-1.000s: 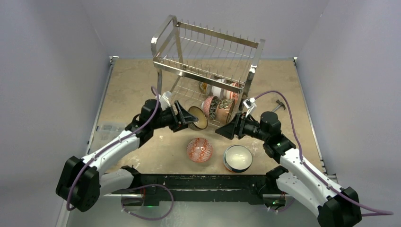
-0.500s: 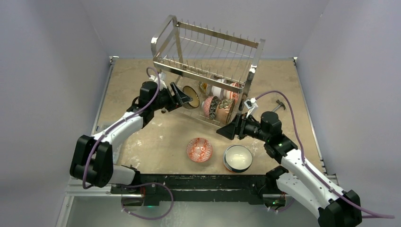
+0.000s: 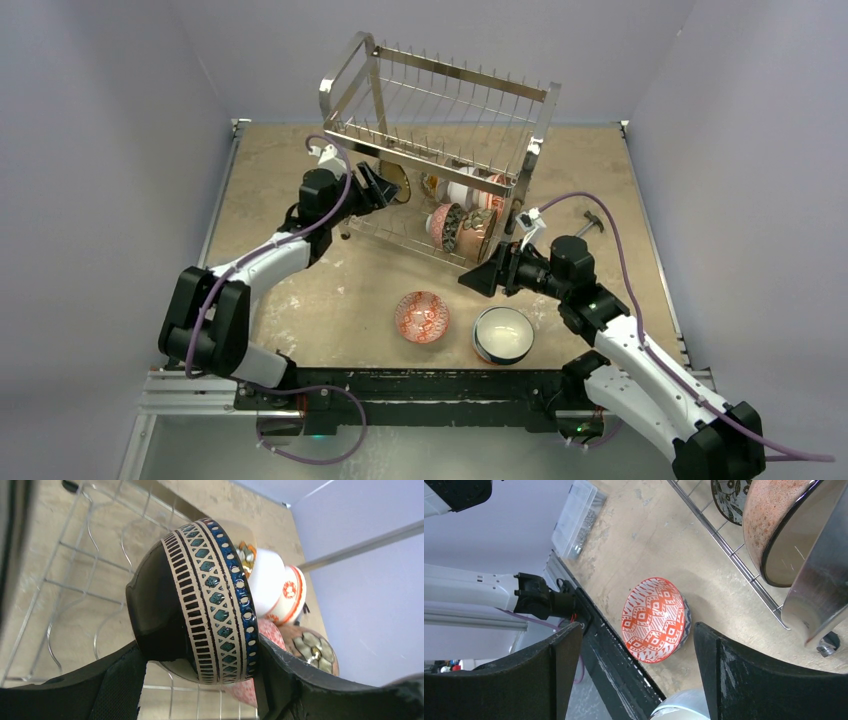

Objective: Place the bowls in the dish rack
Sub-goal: Place the bowl in the dish rack.

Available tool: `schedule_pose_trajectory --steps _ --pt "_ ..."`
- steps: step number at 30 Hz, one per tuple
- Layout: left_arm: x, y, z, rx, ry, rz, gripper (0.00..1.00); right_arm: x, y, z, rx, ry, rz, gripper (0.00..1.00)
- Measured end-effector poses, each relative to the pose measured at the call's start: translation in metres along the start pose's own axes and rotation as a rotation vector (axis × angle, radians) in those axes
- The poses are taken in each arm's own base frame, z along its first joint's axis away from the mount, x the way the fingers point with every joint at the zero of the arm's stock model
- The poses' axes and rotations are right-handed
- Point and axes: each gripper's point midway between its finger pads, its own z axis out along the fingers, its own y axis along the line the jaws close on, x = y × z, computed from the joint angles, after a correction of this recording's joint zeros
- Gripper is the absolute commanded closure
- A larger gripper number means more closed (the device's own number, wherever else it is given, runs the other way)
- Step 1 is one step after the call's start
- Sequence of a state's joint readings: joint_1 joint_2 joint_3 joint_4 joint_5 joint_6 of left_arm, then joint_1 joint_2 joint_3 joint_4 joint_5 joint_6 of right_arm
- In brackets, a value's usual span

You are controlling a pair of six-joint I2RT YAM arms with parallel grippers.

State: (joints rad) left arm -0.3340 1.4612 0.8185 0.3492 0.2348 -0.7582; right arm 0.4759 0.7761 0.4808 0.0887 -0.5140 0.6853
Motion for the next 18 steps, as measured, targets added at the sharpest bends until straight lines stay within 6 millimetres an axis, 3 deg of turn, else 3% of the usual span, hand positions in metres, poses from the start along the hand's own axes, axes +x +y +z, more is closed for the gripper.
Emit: schedule_pose_trajectory --steps 8,18 --pt "-0.013 0.013 0.018 -0.017 -0.094 0.093 1.0 -0.001 0.001 -0.001 0.006 0.006 -0.012 0.14" --pt "-0.01 0.04 0.037 -0.09 -0.136 0.198 1.0 0.003 -0.004 -0.002 0.024 0.019 -0.012 0.14"
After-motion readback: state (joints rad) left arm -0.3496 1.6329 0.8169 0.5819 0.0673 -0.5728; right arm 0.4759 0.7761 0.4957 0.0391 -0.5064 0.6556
